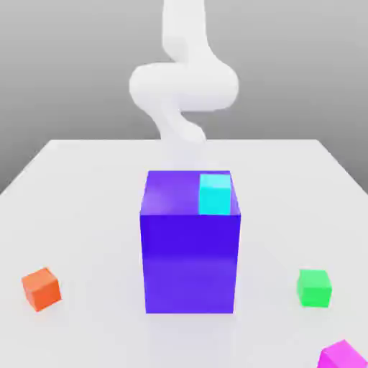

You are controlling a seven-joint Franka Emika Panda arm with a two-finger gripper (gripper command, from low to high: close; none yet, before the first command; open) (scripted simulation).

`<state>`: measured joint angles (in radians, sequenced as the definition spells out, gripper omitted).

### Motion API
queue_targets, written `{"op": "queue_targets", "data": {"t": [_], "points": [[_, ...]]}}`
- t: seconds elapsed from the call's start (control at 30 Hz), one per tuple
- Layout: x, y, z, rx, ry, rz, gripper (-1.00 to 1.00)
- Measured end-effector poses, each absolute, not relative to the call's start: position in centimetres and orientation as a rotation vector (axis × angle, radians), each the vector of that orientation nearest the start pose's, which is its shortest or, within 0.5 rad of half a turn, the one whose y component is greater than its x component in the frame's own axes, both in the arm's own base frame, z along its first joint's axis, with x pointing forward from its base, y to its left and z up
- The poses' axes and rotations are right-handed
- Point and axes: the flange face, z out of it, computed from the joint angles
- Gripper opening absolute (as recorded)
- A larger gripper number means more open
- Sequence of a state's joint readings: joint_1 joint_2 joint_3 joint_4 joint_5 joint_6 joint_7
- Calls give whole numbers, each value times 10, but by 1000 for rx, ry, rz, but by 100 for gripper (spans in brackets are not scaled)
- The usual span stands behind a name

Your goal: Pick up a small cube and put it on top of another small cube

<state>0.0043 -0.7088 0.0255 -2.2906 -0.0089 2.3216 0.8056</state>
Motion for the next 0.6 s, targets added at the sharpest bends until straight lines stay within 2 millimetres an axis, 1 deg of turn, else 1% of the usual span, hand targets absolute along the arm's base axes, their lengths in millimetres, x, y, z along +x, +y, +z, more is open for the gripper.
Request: {"op": "queue_targets", "data": {"t": [0.13,0.3,0.47,0.6], "points": [[427,41,637,-2611,986,-871,0],[475,76,569,-2734,933,-740,0],[510,113,493,-2844,864,-596,0],[526,146,427,-2923,791,-472,0]]}}
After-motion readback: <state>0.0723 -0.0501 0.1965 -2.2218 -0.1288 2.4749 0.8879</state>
